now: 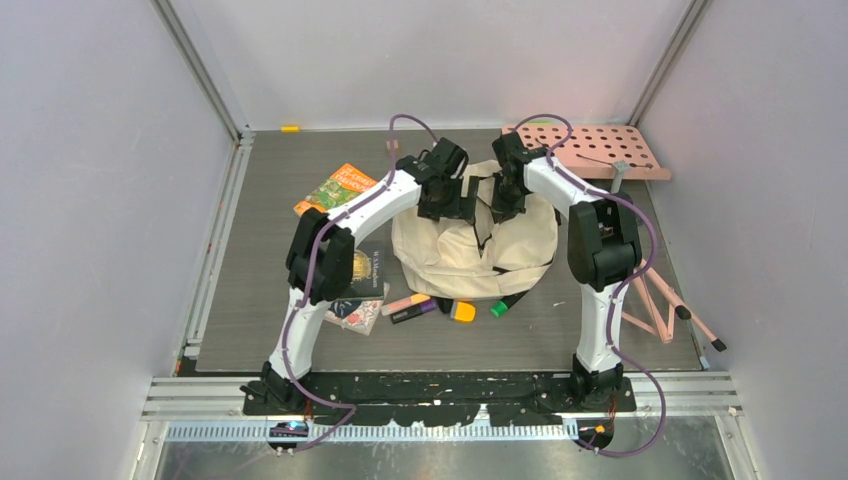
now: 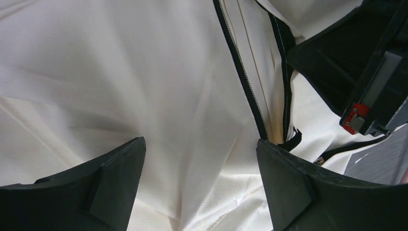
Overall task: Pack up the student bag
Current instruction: Adjust the student bag at the center of the board.
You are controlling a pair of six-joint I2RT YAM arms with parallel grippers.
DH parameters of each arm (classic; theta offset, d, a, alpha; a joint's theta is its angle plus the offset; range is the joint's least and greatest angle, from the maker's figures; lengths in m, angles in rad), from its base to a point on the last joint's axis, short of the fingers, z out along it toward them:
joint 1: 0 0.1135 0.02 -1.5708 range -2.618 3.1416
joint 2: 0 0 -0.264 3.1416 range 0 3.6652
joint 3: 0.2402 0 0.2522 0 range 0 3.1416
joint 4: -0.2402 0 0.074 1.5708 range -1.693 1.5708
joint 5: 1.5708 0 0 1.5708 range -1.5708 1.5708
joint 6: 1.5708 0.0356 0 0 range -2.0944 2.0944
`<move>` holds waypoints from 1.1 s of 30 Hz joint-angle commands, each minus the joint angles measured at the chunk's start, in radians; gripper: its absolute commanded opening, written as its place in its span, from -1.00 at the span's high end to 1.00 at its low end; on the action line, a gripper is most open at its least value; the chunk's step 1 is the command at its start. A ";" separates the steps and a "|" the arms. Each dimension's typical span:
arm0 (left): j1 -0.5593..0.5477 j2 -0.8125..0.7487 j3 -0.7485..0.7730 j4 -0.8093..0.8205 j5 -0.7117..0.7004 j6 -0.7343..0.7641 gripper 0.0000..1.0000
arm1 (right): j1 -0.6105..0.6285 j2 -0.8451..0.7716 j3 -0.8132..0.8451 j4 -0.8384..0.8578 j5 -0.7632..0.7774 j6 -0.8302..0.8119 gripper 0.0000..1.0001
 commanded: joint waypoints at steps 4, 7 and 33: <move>-0.024 0.013 0.092 -0.050 -0.003 0.008 -0.83 | 0.000 -0.052 0.041 0.010 -0.012 0.015 0.99; -0.030 0.009 0.109 -0.048 -0.006 0.004 -0.84 | 0.000 -0.051 0.039 0.010 -0.016 0.016 0.99; -0.071 0.119 0.263 -0.265 -0.283 0.182 0.48 | 0.000 -0.059 0.038 0.012 -0.018 0.022 0.99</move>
